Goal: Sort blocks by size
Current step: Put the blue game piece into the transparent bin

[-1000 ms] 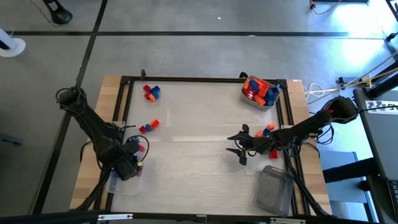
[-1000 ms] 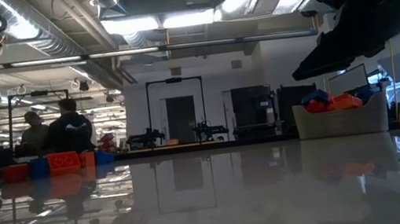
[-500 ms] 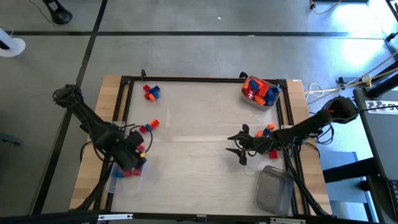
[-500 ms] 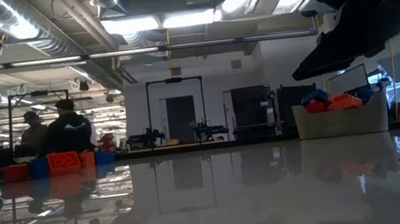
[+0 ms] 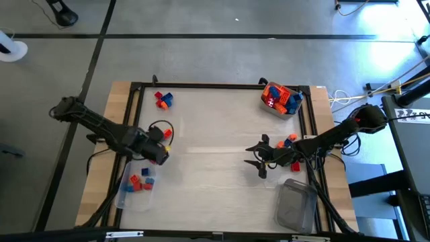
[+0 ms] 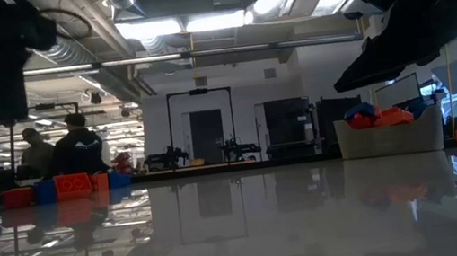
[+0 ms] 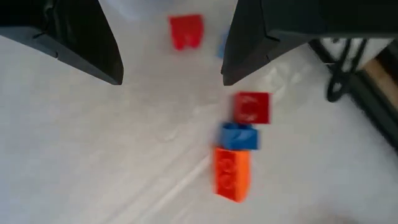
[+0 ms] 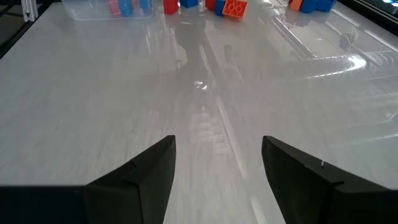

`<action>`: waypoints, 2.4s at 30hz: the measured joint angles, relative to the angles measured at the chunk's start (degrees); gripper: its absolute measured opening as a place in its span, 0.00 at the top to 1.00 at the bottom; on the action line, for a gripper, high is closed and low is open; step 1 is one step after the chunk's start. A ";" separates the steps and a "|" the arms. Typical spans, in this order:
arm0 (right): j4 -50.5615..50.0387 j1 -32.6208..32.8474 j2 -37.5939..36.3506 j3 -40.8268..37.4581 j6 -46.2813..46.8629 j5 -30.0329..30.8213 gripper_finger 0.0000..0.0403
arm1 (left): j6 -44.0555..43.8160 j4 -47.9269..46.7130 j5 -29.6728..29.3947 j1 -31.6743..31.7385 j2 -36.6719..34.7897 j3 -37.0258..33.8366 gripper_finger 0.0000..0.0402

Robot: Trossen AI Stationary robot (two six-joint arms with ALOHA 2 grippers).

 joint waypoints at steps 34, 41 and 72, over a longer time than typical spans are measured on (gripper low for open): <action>-1.01 0.01 0.00 0.00 -0.15 0.72 0.41 | 25.55 19.40 1.92 24.58 0.02 -17.53 0.35; -1.07 0.00 0.00 0.00 -0.14 0.83 0.41 | 25.86 22.50 2.30 25.26 0.02 -18.77 0.35; -1.19 -0.01 0.00 0.00 -0.02 0.90 0.41 | 27.39 29.25 3.32 25.22 0.00 -24.28 0.64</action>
